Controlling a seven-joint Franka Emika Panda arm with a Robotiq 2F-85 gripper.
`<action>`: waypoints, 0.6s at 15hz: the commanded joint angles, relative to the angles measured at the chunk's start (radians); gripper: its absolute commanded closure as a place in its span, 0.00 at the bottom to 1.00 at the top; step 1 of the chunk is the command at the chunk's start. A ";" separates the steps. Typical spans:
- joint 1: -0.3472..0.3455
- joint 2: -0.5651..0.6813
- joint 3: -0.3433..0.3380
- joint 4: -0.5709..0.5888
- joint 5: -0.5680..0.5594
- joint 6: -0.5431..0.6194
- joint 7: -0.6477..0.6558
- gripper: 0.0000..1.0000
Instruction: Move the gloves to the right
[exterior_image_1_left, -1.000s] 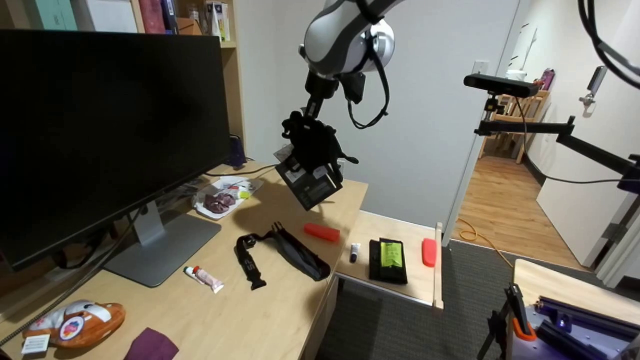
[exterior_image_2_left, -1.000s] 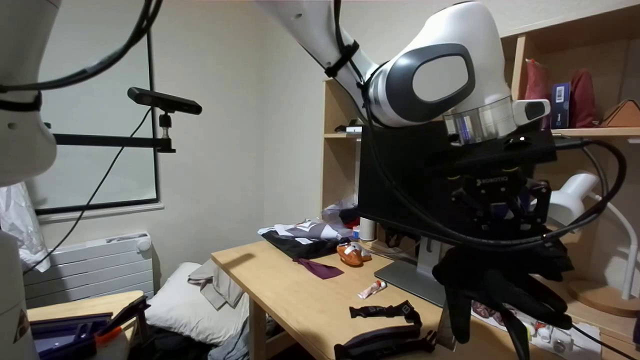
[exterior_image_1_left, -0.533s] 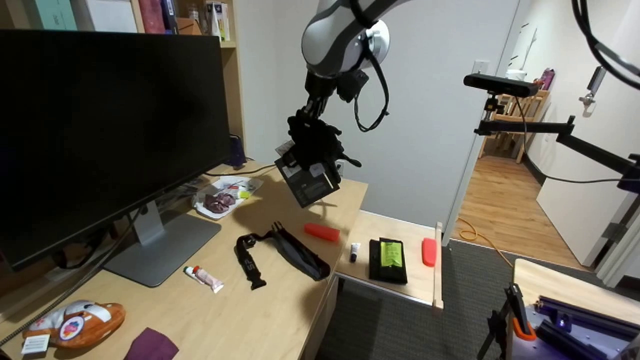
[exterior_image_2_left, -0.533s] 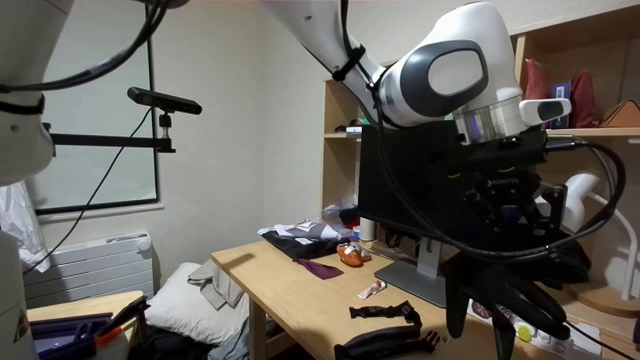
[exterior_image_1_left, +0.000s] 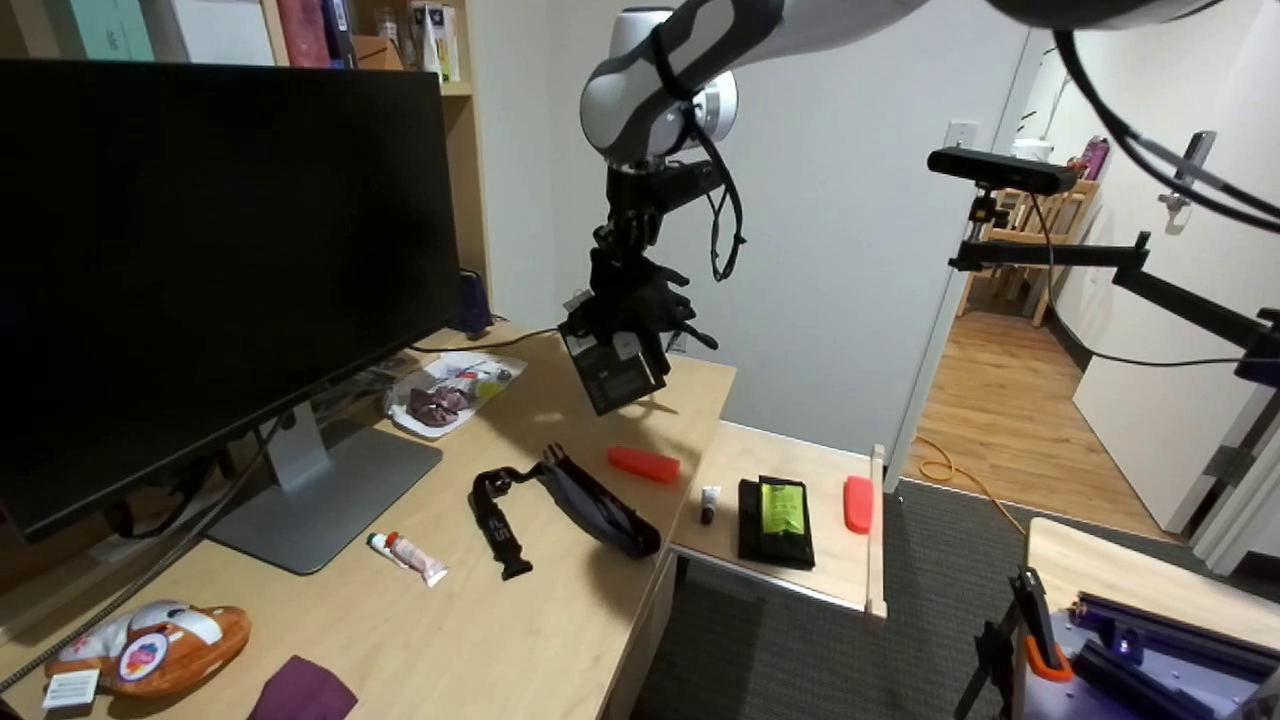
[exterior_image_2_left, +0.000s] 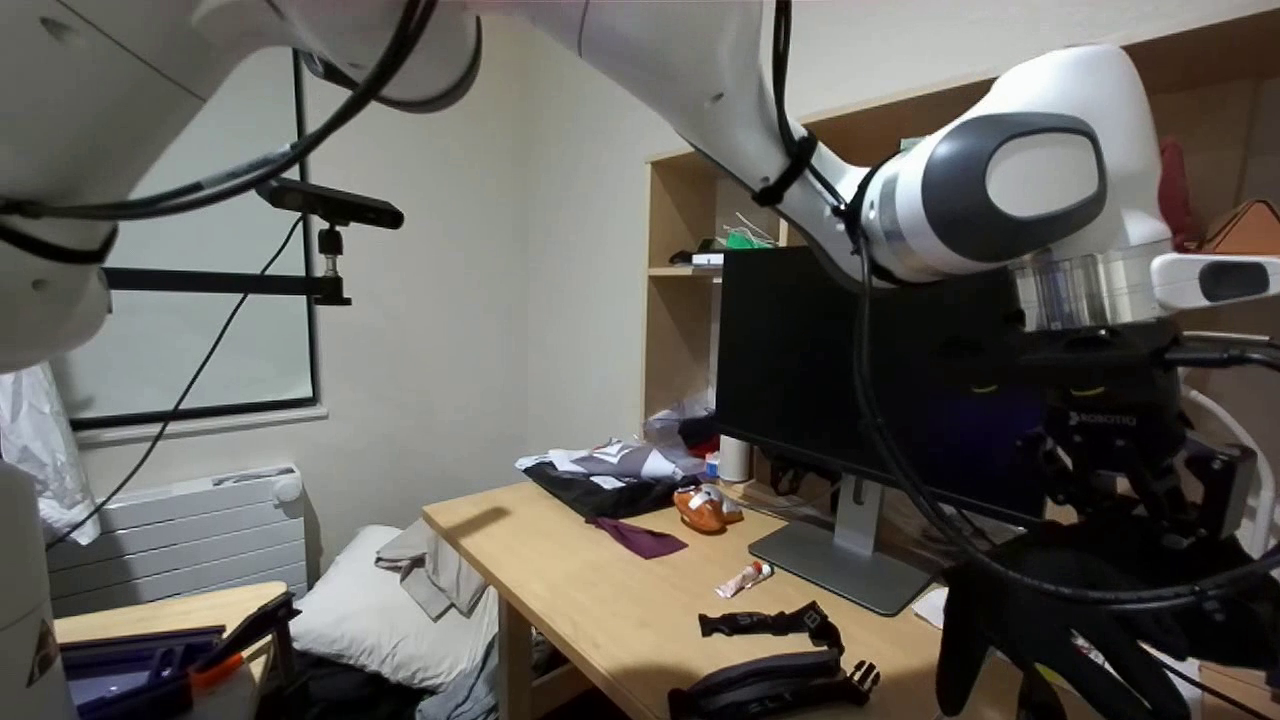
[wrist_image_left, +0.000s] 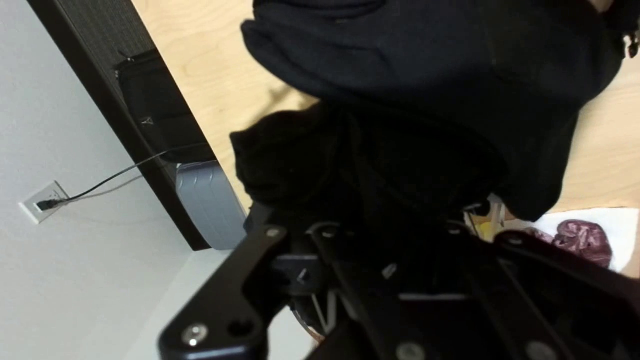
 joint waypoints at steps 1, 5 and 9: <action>-0.029 0.145 0.012 0.198 0.002 -0.075 0.006 0.89; -0.033 0.259 -0.026 0.254 -0.064 0.017 -0.003 0.89; -0.077 0.332 0.001 0.235 -0.035 0.083 -0.019 0.89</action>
